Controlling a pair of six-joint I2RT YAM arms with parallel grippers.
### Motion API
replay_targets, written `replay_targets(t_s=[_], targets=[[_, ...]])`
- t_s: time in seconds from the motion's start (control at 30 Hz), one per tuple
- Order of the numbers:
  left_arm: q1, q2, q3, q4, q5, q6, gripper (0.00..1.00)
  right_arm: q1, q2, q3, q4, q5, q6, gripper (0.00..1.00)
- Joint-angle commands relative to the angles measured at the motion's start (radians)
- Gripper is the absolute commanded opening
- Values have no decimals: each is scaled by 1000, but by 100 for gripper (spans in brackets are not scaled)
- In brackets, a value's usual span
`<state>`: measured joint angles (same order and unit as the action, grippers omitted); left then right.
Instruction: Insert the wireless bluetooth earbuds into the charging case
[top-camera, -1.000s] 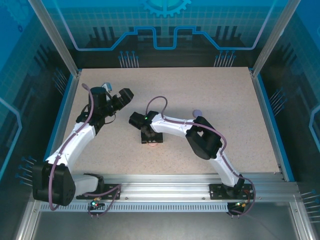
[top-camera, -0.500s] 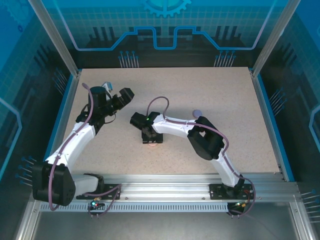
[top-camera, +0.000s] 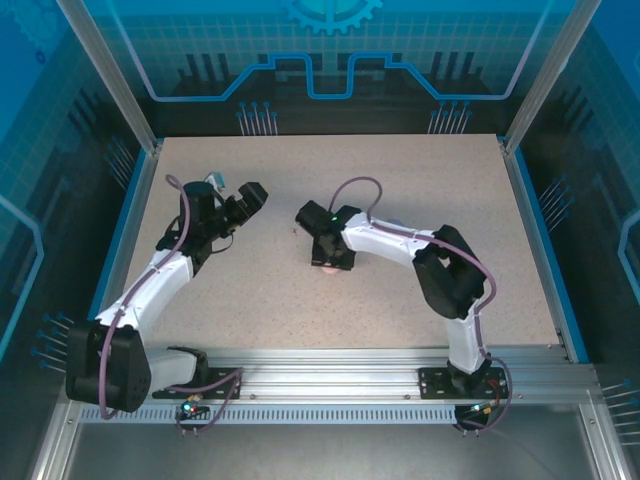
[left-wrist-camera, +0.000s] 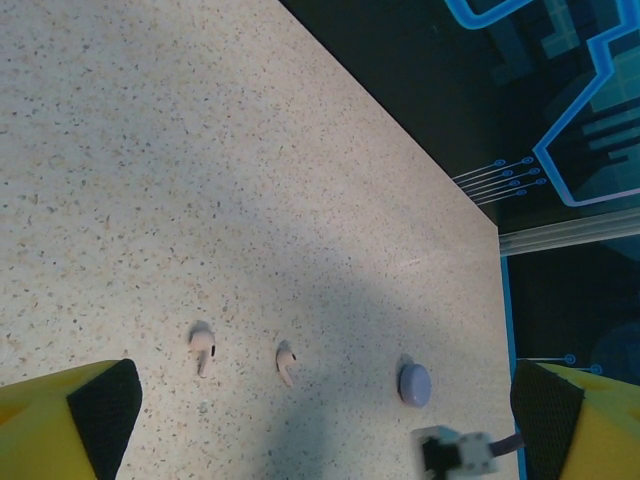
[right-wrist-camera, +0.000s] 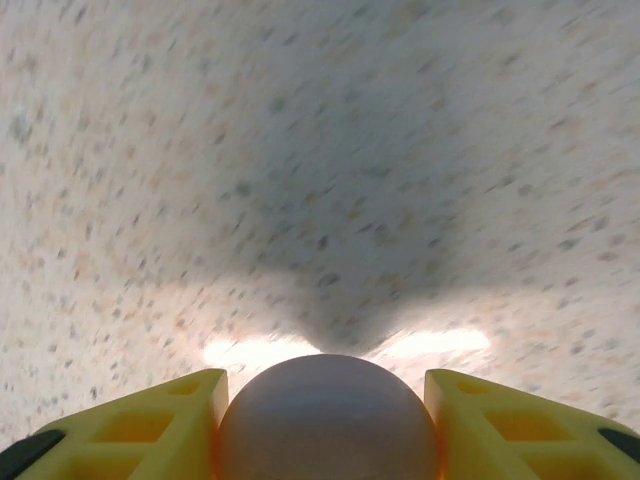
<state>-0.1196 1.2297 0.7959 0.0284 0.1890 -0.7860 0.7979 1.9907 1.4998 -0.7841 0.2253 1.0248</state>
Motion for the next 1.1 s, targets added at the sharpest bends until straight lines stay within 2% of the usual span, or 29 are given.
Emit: replay_targets(t_s=[0.0, 0.37, 0.53, 0.73, 1.07], targets=[[2, 1, -56, 107, 25, -18, 99, -57, -50, -38, 38, -22, 11, 51], [-127, 68, -208, 416, 0, 25, 99, -191, -84, -51, 104, -118, 83, 51], [-178, 125, -277, 590, 26, 35, 99, -230, -71, -51, 153, -183, 149, 51], [-224, 211, -339, 769, 47, 30, 99, -254, -45, -31, 200, -247, 220, 51], [-299, 336, -349, 933, 20, -4, 99, -249, -16, -24, 291, -317, 343, 50]])
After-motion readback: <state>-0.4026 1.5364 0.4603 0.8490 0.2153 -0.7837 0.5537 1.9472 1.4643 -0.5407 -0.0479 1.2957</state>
